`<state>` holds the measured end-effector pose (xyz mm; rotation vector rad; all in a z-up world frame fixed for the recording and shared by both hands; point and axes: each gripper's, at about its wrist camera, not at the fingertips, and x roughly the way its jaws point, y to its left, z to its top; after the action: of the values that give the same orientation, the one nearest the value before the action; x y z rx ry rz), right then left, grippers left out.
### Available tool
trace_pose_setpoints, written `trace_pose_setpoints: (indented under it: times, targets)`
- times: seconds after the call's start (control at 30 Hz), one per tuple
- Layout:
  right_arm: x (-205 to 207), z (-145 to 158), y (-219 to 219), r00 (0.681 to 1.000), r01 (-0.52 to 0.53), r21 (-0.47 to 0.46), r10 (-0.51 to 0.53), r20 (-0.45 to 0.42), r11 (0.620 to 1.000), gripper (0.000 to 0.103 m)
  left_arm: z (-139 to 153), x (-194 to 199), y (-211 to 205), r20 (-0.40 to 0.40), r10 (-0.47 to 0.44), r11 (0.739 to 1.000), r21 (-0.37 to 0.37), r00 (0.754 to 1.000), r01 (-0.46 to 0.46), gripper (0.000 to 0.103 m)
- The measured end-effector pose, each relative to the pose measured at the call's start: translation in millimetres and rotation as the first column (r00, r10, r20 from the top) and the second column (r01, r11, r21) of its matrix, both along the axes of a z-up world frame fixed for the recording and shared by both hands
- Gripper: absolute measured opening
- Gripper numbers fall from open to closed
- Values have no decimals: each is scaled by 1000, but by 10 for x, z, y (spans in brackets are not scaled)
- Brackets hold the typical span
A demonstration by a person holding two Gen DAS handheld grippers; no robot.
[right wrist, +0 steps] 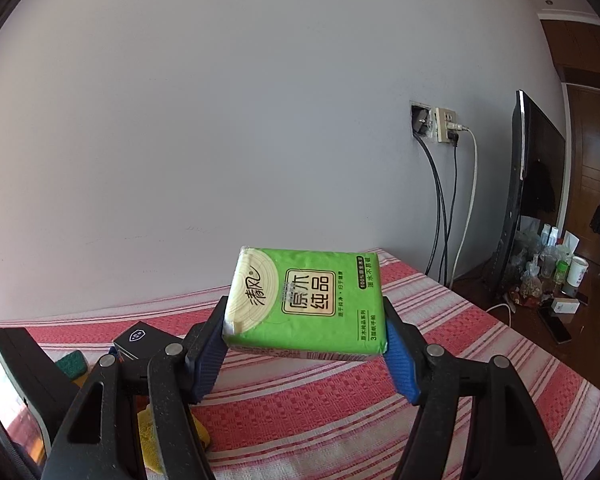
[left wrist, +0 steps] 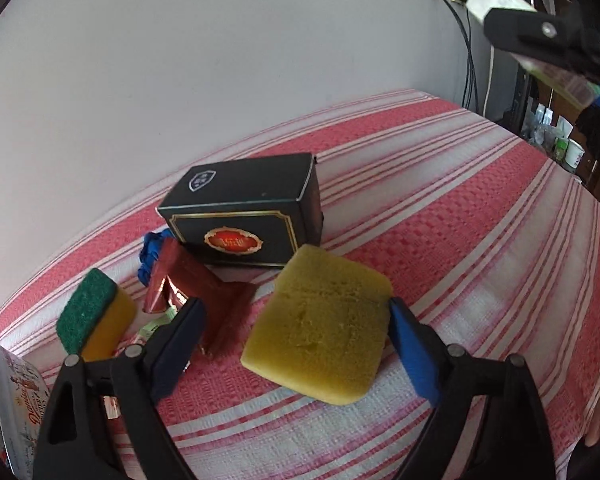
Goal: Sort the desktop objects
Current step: 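Grasp the green tissue pack with the right tool while the left tool grasps the yellow sponge block, then move both held items over the silver tin, left tool with sponge, right tool with tissue pack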
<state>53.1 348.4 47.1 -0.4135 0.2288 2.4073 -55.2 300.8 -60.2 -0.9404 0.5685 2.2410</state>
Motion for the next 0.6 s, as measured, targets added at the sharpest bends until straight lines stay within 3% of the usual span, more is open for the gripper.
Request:
trace_pose_setpoints:
  times: [0.07, 0.1, 0.2, 0.37, 0.6]
  targets:
    - [12, -12, 11, 1000, 5, -14, -5, -5, 1000, 71, -8, 51, 31, 13, -25, 1000, -9, 1000, 26, 63]
    - [11, -13, -1, 1000, 6, -13, -6, -5, 1000, 71, -8, 85, 45, 12, -39, 999, -9, 999, 40, 60]
    - [-5, -21, 15, 1000, -4, -10, 4, -1, 1000, 71, 24, 124, 34, -30, -26, 1000, -9, 999, 26, 57]
    - [11, -19, 23, 1000, -18, -19, 18, -20, 1000, 71, 289, 278, -258, -162, 47, 986, 164, 986, -20, 57]
    - [-36, -55, -58, 995, -92, -16, 92, -30, 996, 71, 598, 412, -964, -252, 192, 948, 297, 948, -113, 57]
